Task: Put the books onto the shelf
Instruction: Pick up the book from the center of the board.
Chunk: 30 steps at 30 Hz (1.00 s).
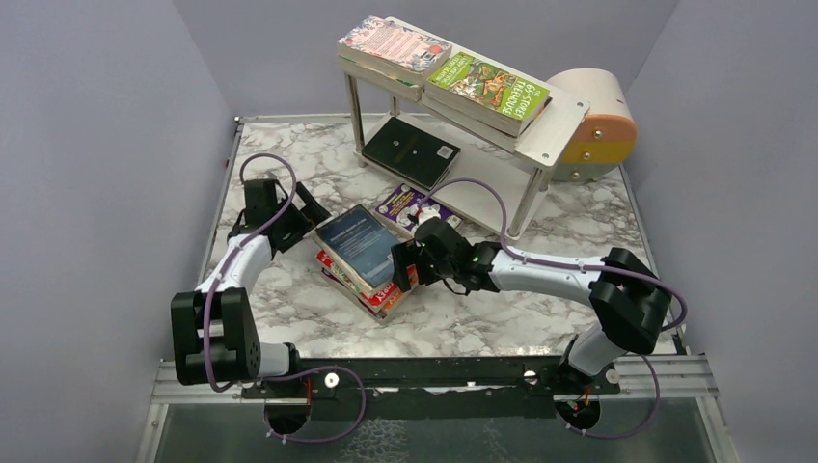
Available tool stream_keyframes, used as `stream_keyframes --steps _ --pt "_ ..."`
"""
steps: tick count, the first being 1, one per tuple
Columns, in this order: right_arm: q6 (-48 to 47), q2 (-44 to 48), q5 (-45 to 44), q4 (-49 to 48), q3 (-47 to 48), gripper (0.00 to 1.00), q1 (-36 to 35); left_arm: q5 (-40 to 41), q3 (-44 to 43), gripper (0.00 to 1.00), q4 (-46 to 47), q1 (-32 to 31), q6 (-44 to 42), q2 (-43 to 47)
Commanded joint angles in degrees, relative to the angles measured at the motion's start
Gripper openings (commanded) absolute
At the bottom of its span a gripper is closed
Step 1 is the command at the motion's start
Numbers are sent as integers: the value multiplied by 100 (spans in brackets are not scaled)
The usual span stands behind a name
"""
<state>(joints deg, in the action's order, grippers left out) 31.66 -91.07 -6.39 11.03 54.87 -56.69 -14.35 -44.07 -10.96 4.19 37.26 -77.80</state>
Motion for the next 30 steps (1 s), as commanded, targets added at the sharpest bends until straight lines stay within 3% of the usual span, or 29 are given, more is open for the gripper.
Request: stream_keyframes --steps 1,14,30 --pt "-90 -116 -98 -307 195 98 -38 -330 131 99 421 66 266 147" --pt "-240 -221 -27 -541 246 98 -36 -1358 591 98 1499 144 806 -142" --pt "-455 -487 54 -868 393 98 -37 -1676 1247 67 2912 219 1757 -367"
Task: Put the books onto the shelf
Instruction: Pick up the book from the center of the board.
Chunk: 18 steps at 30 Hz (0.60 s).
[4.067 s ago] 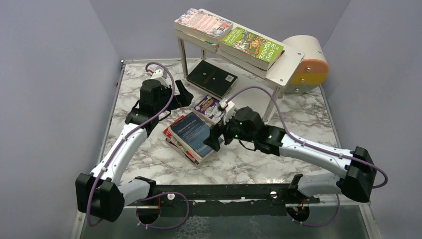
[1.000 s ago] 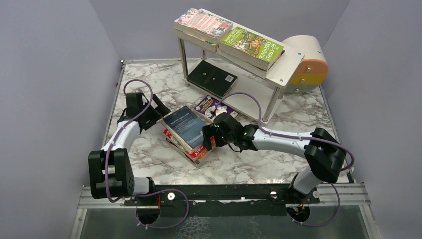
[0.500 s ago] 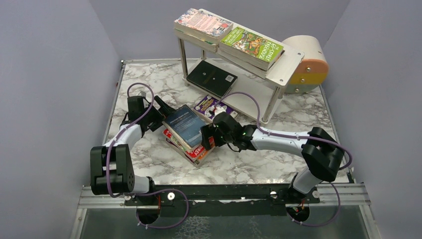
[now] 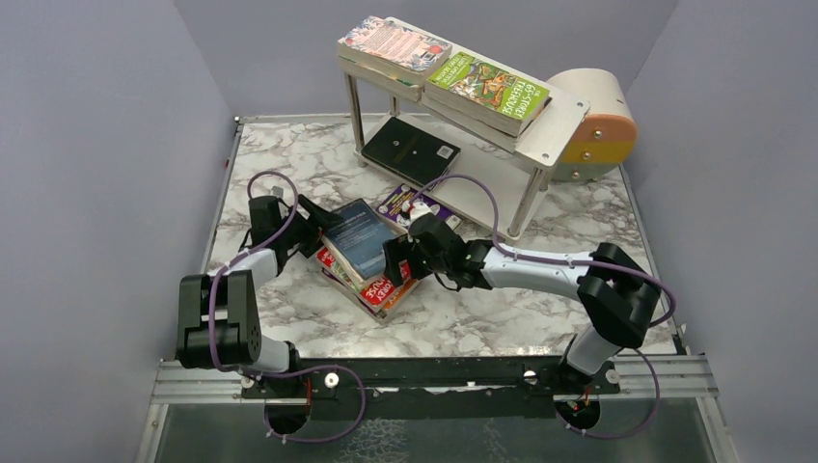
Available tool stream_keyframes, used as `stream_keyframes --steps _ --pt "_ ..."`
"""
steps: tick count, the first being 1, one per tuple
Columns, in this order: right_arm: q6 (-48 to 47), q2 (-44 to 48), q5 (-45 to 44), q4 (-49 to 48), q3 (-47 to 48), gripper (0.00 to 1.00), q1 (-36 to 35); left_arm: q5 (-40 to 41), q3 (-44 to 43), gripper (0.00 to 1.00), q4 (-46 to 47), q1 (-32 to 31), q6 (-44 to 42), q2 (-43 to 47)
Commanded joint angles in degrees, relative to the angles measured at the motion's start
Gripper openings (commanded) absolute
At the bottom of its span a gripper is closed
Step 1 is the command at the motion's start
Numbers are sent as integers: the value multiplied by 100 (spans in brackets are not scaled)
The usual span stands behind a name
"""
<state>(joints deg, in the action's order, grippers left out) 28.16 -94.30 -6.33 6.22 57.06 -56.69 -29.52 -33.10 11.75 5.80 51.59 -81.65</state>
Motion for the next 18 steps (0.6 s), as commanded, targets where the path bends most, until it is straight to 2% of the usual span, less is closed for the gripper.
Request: stream_keyframes --steps 1,3,5,9,18 --pt "-109 -181 55 -398 182 98 -37 -134 168 65 705 53 363 27" --pt "-114 -198 70 -416 170 98 -41 -63 196 57 823 53 430 53" --pt "-123 -188 74 -425 162 98 -36 -21 257 40 970 66 503 85" --pt "-127 -159 21 -442 134 98 -37 31 426 0 1349 78 729 152" --pt "-159 122 -238 -315 124 98 -32 517 417 0 1925 130 1311 500"
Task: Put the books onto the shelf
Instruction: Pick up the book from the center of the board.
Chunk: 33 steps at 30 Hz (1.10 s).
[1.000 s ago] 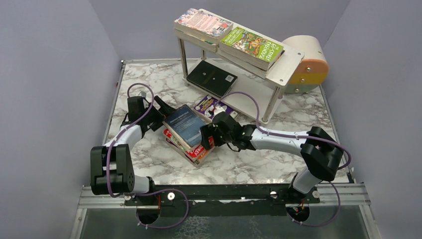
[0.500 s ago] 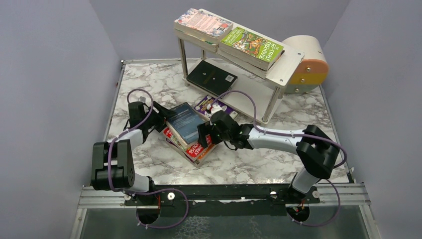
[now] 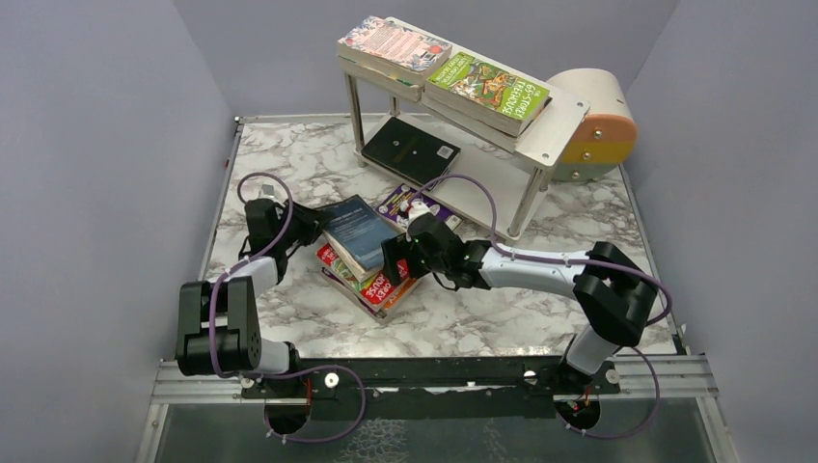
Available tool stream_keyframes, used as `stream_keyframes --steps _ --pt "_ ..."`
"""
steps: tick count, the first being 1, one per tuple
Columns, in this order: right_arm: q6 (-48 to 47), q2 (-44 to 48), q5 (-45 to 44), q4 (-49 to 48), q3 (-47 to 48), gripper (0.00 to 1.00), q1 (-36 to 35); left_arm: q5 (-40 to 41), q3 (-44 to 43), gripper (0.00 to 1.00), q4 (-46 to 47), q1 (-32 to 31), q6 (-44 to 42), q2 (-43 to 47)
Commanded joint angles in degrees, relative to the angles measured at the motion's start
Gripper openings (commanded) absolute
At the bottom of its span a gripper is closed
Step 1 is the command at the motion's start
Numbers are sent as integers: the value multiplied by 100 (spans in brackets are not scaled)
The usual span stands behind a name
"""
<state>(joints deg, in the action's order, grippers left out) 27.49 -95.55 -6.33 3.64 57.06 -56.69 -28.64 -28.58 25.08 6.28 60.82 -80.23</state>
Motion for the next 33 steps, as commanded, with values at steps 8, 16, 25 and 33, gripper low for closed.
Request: stream_keyframes --steps 8,16,25,33 --pt "-170 1285 -909 635 -152 99 -21 186 -407 0 1084 79 1274 453" --pt "16 2226 -1430 1322 -499 100 -23 174 -1002 0 1713 47 2047 368" --pt "112 2885 -1565 1602 -884 100 -24 474 -1922 0 2621 -260 2670 -541" --pt "-109 3678 -1809 1067 -1559 100 -18 1222 -2564 0 2847 -946 2498 -1199"
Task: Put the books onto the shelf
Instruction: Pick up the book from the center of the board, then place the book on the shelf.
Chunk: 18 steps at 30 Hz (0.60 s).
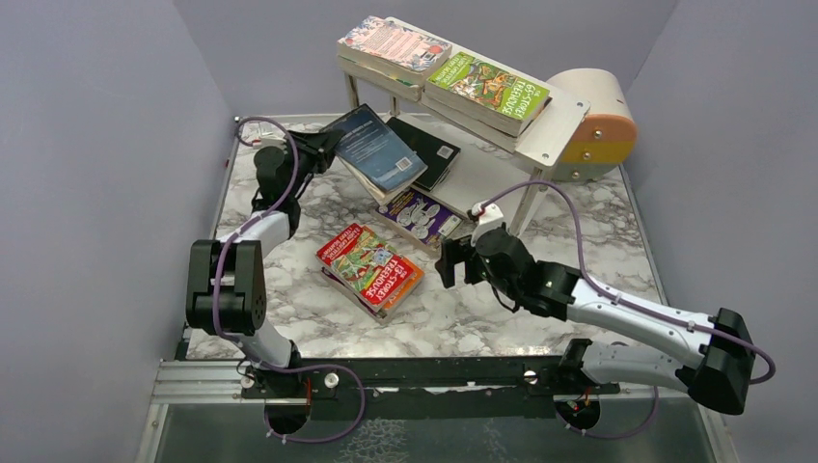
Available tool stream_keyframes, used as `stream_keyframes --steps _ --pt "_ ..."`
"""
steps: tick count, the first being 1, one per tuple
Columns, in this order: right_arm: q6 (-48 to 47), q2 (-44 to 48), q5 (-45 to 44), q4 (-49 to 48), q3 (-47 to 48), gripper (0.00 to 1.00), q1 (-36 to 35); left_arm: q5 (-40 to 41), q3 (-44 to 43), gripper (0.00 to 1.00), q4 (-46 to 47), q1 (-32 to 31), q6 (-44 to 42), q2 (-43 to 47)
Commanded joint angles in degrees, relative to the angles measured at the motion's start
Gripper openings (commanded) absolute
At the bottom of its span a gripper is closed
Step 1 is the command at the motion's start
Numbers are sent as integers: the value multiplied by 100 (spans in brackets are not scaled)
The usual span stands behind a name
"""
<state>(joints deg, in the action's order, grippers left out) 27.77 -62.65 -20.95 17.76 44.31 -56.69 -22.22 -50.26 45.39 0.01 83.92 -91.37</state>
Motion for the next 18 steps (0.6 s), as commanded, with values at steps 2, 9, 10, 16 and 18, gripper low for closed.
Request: stream_keyframes --steps 2,9,10,16,18 --pt "-131 560 -426 -324 -405 100 -25 840 -442 0 879 -464 172 -205" --pt "-23 793 -454 -129 -557 100 -25 1650 -613 0 1406 -906 243 -746" --pt "-7 800 -454 -118 -577 100 -19 1732 -663 0 1457 -959 254 -858" --pt "55 791 -447 -98 -617 100 -19 2070 -1112 0 1684 -1291 295 -1453" --pt "102 797 -454 -51 -619 100 -20 2221 -1212 0 1686 -1387 303 -1563"
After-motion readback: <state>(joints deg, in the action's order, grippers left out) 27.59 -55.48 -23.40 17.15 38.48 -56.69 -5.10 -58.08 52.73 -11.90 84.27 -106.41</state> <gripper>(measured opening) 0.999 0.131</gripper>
